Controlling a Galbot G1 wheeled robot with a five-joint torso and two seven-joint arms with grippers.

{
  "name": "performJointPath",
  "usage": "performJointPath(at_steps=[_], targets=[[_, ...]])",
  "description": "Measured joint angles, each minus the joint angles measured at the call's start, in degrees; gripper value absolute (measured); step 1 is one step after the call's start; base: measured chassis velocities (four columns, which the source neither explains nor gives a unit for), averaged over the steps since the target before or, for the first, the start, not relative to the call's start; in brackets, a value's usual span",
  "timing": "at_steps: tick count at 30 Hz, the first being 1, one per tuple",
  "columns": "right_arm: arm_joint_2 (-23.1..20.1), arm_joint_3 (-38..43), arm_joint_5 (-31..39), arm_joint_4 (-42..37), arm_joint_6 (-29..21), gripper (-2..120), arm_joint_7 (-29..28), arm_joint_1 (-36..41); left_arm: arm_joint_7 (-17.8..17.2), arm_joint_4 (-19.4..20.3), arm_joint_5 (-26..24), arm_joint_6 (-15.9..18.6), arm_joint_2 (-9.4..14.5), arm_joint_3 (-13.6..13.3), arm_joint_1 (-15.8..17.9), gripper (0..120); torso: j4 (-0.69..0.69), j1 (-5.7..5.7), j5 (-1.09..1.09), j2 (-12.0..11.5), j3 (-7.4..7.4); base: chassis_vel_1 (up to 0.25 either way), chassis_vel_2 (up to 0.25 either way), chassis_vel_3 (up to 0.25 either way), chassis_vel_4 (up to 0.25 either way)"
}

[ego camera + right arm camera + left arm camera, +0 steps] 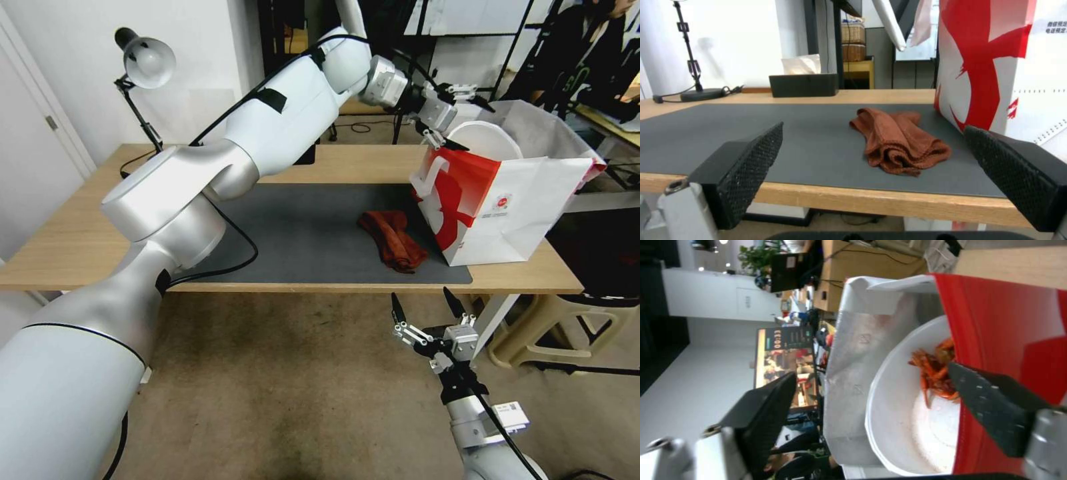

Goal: Sweep shrimp from table into container with towel, then put container into takeout bag.

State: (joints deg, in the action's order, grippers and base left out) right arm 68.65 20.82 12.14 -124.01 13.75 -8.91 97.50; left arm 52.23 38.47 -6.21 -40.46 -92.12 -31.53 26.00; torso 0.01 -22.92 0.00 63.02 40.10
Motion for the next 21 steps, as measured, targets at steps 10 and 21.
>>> performJointPath(at_steps=[10, 21], targets=[[-0.09, 0.08, 0.05, -0.18, 0.03, 100, -0.02, -0.12, -28.37, 6.97, -18.77, 8.25, 0.33, -12.48, -1.51, 100, -0.05, -0.01, 0.02, 0.00, 0.00, 0.000, 0.000, 0.000, 0.000], [-0.20, 0.36, 0.31, -1.15, 0.00, 100, -0.37, -0.24, -65.82, 27.46, -41.66, 28.04, 9.07, -17.09, -8.13, 100, -0.01, 0.00, -0.02, 0.00, 0.00, 0.000, 0.000, 0.000, 0.000]])
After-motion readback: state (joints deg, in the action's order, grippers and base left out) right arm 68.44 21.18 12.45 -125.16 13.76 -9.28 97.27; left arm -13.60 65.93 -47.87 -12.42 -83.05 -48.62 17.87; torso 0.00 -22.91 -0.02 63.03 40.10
